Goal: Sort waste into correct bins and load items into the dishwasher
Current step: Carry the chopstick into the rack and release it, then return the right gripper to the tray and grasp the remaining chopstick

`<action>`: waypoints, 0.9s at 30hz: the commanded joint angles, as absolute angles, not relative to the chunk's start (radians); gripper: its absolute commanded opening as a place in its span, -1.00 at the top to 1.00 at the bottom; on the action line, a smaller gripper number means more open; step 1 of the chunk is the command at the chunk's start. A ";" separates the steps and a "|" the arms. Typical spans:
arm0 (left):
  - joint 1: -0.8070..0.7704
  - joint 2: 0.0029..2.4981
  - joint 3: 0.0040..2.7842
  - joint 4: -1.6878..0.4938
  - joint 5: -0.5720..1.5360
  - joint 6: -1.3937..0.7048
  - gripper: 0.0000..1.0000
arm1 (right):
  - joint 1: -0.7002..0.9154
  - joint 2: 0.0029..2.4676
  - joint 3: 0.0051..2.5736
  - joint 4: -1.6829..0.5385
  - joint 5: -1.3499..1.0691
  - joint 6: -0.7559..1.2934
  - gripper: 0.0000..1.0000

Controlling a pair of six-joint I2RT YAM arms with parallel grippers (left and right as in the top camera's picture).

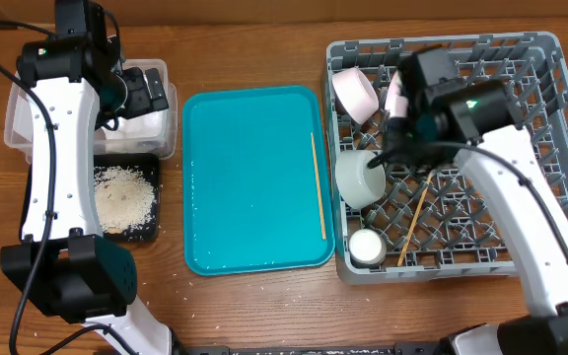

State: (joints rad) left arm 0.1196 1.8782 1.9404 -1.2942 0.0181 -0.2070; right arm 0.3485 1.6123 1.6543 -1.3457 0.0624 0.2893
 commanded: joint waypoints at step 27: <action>0.117 1.876 1.961 -1.294 0.019 -0.195 -1.00 | 0.723 2.142 1.682 -1.012 0.229 0.292 -0.04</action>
State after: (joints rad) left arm 0.1196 1.8782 1.9404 -1.2942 0.0181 -0.2070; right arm 0.7223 2.1021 1.6653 -1.0130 0.1543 0.2981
